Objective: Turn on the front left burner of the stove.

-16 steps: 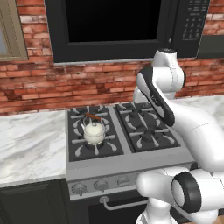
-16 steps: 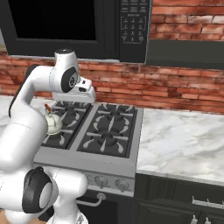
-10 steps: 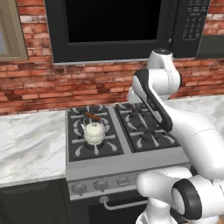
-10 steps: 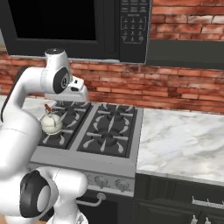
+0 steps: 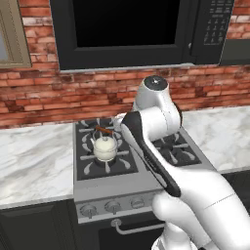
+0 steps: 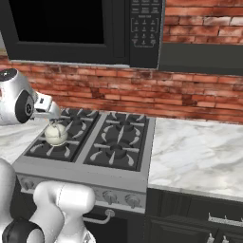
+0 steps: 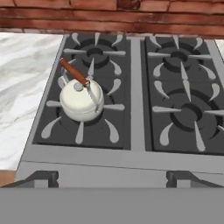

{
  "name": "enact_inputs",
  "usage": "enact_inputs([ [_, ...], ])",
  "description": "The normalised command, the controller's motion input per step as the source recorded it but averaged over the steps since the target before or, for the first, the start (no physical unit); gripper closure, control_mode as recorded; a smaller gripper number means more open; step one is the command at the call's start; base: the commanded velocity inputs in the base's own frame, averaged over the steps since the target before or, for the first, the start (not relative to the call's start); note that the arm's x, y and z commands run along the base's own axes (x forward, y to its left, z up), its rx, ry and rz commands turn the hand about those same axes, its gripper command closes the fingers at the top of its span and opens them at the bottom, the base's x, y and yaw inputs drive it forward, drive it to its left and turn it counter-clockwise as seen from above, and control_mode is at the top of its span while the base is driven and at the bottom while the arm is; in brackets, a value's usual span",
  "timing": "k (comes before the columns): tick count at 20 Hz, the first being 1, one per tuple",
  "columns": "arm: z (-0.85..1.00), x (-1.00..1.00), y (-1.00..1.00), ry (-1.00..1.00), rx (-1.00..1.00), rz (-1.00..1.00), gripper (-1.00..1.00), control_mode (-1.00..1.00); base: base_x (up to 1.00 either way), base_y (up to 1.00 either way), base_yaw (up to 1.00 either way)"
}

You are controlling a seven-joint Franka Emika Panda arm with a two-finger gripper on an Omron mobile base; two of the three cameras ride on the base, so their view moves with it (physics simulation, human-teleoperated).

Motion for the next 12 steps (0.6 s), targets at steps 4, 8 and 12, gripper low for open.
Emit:
enact_inputs([
  [4, -0.21, -0.26, 0.86, -0.11, 0.00, -0.03, -1.00, -1.00, 0.00, 0.00, 0.00],
  [8, 0.00, 0.00, 0.00, 0.00, 0.00, 0.00, -1.00, -1.00, 0.00, 0.00, 0.00],
  [12, -0.21, -0.01, 0.24, -0.06, 0.00, 0.00, -1.00, -1.00, 0.00, 0.00, 0.00],
])
